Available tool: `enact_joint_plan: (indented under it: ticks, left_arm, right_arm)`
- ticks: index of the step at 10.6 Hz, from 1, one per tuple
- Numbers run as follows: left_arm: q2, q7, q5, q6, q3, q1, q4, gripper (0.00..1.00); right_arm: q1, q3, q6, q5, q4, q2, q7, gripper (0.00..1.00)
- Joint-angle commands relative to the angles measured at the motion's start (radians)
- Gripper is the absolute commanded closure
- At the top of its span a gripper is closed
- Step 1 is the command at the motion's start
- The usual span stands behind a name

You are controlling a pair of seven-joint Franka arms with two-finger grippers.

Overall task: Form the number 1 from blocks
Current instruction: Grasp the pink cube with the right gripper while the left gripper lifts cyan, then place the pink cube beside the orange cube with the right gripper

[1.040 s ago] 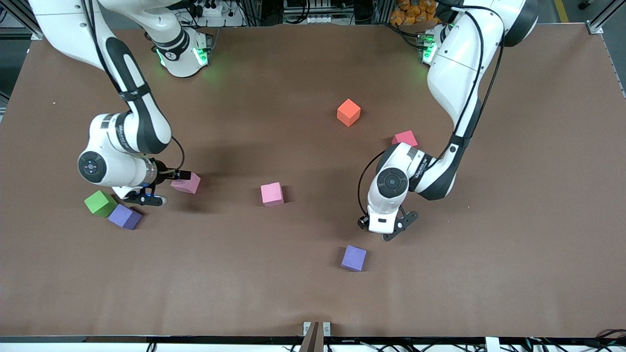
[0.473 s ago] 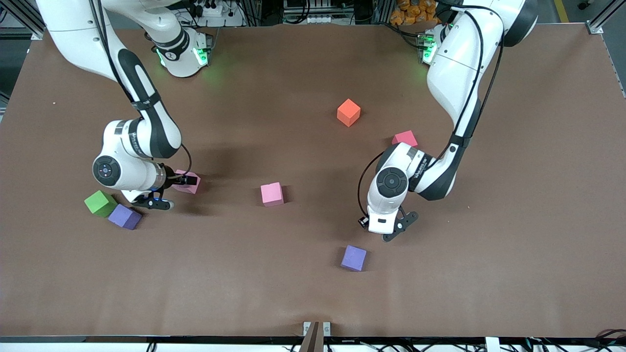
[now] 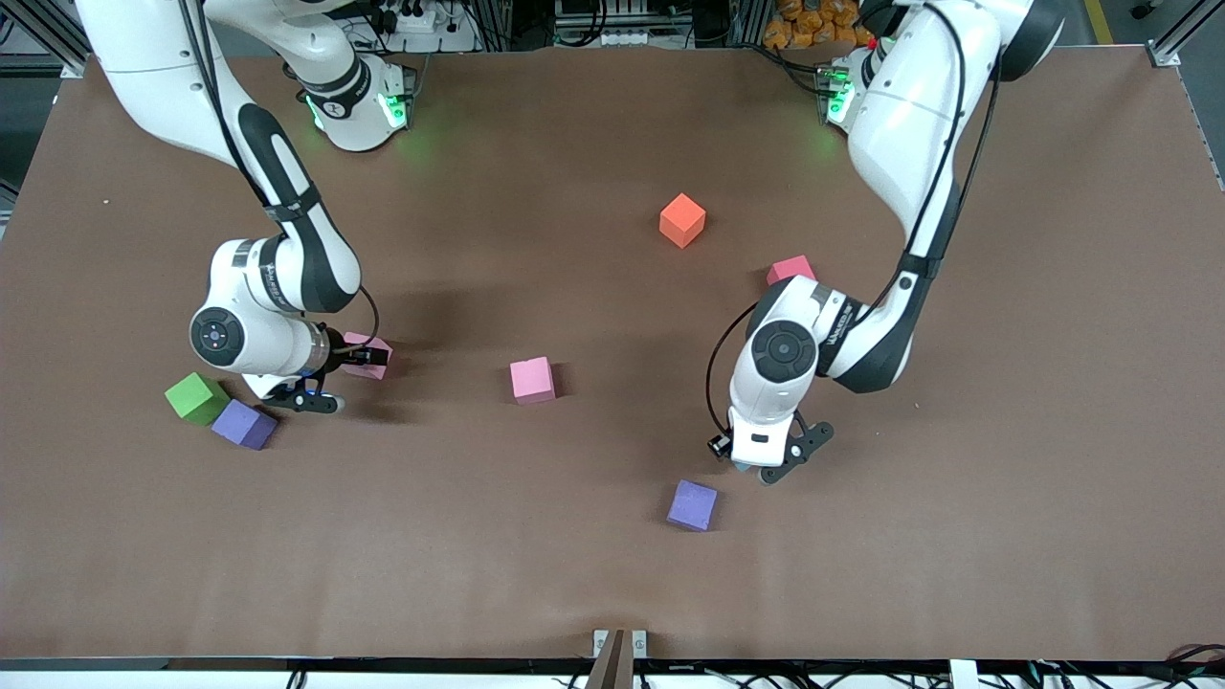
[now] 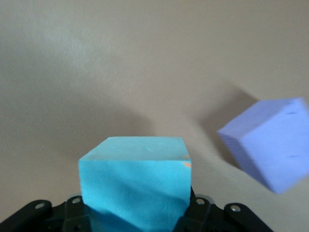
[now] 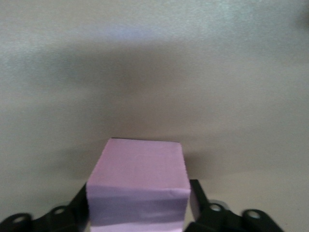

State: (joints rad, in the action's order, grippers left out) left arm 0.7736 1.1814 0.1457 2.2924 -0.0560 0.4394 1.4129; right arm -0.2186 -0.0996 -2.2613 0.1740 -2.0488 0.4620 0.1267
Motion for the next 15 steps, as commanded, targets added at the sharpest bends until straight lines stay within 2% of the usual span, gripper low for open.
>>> enact_joint_plan:
  ticks: [1,3,4,7,9,11,12,13,15]
  left_arm:
    - [-0.062,-0.017,0.031,-0.063,-0.008,0.005,0.031,1.00]
    - [-0.083,-0.014,0.012,-0.170,-0.021,0.015,0.034,1.00]
    - [-0.096,-0.014,0.011,-0.212,-0.048,0.004,0.035,1.00]
    - [-0.123,-0.005,-0.058,-0.221,-0.062,0.004,0.070,1.00]
    - [-0.174,-0.020,-0.057,-0.211,-0.087,0.009,0.168,1.00]
    - [-0.221,-0.055,-0.055,-0.165,-0.113,0.001,0.259,1.00]
    - [-0.247,-0.060,-0.057,-0.166,-0.123,0.004,0.288,1.00]
    - [-0.284,-0.060,-0.057,-0.165,-0.148,0.002,0.332,1.00]
    - [-0.284,-0.062,-0.055,-0.165,-0.159,0.004,0.347,1.00]
  right_arm:
    - [-0.073,-0.005,0.051,0.010,0.019,-0.034,0.095,1.00]
    - [-0.148,-0.005,0.097,0.010,0.025,-0.081,0.177,1.00]
    - [-0.185,-0.003,0.117,0.012,0.024,-0.104,0.201,1.00]
    - [-0.330,0.020,0.148,0.071,-0.003,-0.154,0.350,1.00]
    - [-0.471,0.020,0.116,0.127,-0.065,-0.198,0.457,1.00]
    - [-0.615,0.021,0.016,0.153,-0.129,-0.209,0.577,1.00]
    - [-0.660,0.021,0.010,0.209,-0.136,-0.206,0.579,1.00]
    - [-0.712,0.021,0.009,0.226,-0.142,-0.206,0.585,1.00]
    - [-0.795,0.020,-0.007,0.234,-0.151,-0.191,0.594,1.00]
